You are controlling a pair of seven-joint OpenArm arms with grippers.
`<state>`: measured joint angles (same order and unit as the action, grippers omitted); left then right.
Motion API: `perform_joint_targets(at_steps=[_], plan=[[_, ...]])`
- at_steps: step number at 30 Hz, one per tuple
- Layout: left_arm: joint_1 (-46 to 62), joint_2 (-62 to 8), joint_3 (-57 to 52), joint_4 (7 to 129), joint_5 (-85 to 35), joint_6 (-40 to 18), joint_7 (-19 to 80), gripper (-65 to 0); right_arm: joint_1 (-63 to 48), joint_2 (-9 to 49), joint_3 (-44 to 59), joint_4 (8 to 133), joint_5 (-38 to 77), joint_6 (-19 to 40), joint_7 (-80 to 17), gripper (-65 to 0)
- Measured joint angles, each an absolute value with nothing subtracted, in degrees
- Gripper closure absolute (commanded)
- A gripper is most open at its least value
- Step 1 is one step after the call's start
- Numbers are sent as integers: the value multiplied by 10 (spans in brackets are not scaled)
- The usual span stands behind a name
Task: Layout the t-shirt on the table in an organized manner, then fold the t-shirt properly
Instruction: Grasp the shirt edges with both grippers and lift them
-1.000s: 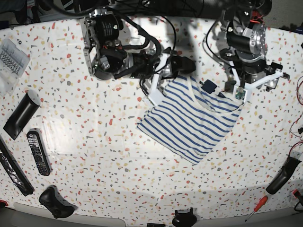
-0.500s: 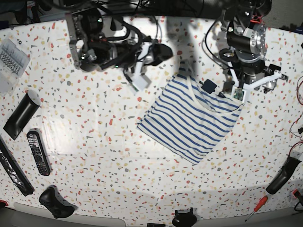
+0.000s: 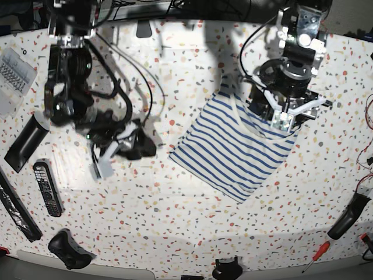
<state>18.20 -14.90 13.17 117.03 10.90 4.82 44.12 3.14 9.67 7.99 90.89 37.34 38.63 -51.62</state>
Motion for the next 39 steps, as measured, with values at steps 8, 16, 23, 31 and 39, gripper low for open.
perform_joint_targets(at_steps=[8, 16, 23, 31, 39], plan=[[149, -122, 132, 1173, 0, -17, 419, -340, 185, 9, -4, 832, 267, 388, -495, -261], [131, -60, 132, 1167, -16, -52, 415, -340, 340, -59, -81, 554, 145, 387, -387, -261], [138, -46, 132, 1009, -78, -63, 359, -339, 412, -88, -92, 367, 87, 388, -326, -261], [134, -46, 132, 954, -25, -67, 373, -340, 387, -74, -92, 335, 47, 384, -318, -261], [127, -103, 135, 954, 49, -77, 364, -340, 359, -2, -92, 377, 144, 397, -397, -261]])
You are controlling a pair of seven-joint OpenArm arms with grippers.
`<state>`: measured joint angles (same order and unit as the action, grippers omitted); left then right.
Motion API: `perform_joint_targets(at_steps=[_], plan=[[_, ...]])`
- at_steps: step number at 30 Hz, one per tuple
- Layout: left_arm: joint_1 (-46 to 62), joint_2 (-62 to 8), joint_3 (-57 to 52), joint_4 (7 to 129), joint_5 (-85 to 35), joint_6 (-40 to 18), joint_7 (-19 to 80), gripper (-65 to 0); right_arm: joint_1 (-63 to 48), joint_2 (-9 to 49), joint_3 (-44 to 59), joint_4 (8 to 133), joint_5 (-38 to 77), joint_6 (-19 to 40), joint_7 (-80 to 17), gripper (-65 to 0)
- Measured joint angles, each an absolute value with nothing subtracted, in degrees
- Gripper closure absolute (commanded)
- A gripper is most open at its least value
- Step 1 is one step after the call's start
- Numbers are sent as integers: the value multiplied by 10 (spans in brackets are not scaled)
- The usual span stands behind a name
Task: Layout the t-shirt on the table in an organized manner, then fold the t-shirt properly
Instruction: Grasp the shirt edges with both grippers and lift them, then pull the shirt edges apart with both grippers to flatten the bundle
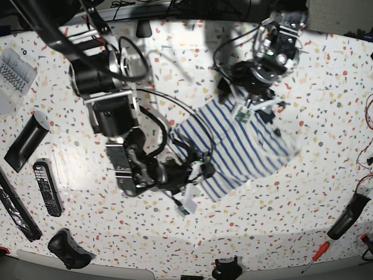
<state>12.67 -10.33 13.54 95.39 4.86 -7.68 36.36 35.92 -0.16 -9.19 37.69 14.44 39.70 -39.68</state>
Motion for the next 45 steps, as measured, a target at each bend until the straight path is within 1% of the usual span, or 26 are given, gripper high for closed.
perform_joint_targets(at_steps=[5, 9, 15, 19, 21, 28, 32, 39, 45], plan=[[95, -180, 134, 952, 50, -67, 376, -340, 306, 36, -92, 461, 197, 397, -437, -261], [62, -216, 135, 949, 45, -58, 389, -340, 233, 41, -90, 558, 231, 397, -469, -261], [16, -227, 134, 948, 26, -54, 390, -340, 96, 43, -89, 729, 265, 395, -503, -261], [7, -225, 135, 944, 24, -55, 390, -340, -4, 43, -90, 845, 263, 395, -512, -261], [7, -226, 135, 944, 24, -54, 394, -340, -36, 43, -90, 888, 255, 395, -525, -261], [7, -226, 135, 944, 24, -54, 461, -340, -37, 43, -52, 945, 253, 394, -535, -261], [7, -226, 135, 944, 24, -54, 465, -340, -39, 43, -12, 947, 252, 381, -540, -261], [9, -226, 135, 944, 24, -54, 477, -340, -37, 42, 78, 949, 251, 377, -554, -261], [9, -226, 135, 967, 24, -54, 479, -340, -5, 42, 77, 981, 324, 377, -540, -261]])
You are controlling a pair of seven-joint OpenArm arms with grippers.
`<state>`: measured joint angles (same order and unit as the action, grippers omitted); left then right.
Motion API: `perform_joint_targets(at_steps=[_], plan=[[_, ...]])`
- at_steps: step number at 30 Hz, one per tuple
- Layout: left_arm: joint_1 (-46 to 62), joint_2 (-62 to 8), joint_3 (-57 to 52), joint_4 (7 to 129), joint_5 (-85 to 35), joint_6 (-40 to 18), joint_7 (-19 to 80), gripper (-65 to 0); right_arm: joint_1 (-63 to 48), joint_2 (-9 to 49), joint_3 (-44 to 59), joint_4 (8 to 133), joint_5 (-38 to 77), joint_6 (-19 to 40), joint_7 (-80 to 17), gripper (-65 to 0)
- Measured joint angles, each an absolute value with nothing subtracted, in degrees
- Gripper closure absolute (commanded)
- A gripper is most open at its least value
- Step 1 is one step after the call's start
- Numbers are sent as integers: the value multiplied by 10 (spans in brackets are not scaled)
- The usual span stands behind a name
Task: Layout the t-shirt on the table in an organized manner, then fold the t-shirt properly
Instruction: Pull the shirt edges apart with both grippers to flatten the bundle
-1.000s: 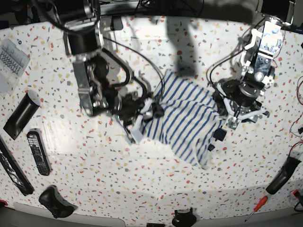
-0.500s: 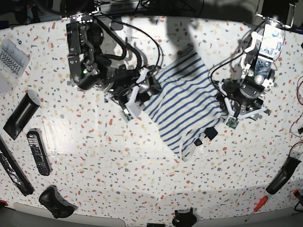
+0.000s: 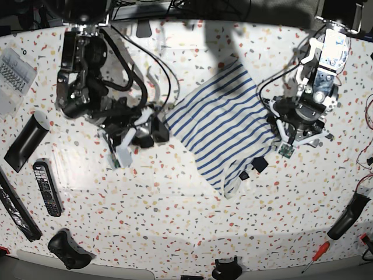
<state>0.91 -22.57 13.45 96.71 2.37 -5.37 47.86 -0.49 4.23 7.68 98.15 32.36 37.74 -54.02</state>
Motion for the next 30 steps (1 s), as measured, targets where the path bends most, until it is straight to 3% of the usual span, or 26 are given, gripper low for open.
perform_joint_targets(at_steps=[7, 13, 18, 23, 30], plan=[[8, -226, 135, 1048, 11, -51, 521, -340, 31, 43, -17, 982, 331, 386, -531, -261], [33, -223, 134, 1067, -119, -50, 543, -340, 22, 43, -86, 959, 226, 386, -524, -261], [100, -174, 134, 1066, -119, -52, 487, -340, 18, 43, -75, 901, 143, 378, -464, -261], [139, -131, 134, 1066, -111, -96, 479, -340, 19, 43, -51, 838, 136, 376, -454, -261], [157, -154, 134, 1055, 9, -95, 466, -340, -7, 43, -44, 835, 179, 376, -463, -261]])
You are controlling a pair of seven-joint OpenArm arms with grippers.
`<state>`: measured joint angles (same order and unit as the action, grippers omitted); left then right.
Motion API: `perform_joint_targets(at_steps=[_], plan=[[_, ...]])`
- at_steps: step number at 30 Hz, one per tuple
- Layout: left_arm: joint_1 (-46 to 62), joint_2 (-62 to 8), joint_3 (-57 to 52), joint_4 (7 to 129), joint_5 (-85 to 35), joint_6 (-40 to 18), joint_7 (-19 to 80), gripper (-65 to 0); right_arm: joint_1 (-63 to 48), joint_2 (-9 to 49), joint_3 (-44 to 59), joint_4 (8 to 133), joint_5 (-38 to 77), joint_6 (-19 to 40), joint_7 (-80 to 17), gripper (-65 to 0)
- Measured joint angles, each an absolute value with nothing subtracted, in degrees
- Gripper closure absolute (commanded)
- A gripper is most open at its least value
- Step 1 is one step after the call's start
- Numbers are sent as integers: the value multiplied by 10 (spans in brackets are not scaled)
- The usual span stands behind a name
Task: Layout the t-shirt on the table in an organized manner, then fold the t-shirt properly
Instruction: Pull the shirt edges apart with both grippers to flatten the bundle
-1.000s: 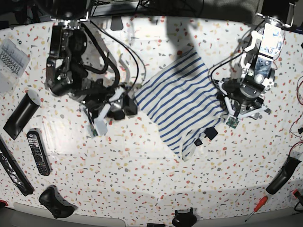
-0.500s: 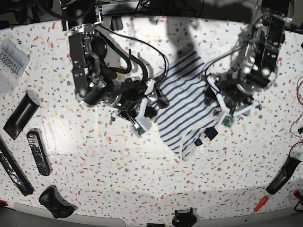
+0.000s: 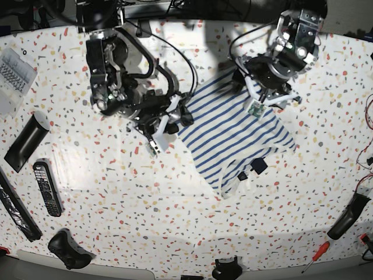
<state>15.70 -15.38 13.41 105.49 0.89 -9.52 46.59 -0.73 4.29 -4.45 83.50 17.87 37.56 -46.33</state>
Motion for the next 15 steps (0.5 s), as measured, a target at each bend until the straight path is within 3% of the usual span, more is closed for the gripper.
perform_joint_targets(at_steps=[8, 15], plan=[[155, -219, 135, 1042, 20, -60, 450, -340, -70, 43, -45, 876, 213, 385, -479, -261], [155, -222, 135, 1042, 22, -58, 451, -340, -127, 43, -44, 917, 236, 393, -486, -261]])
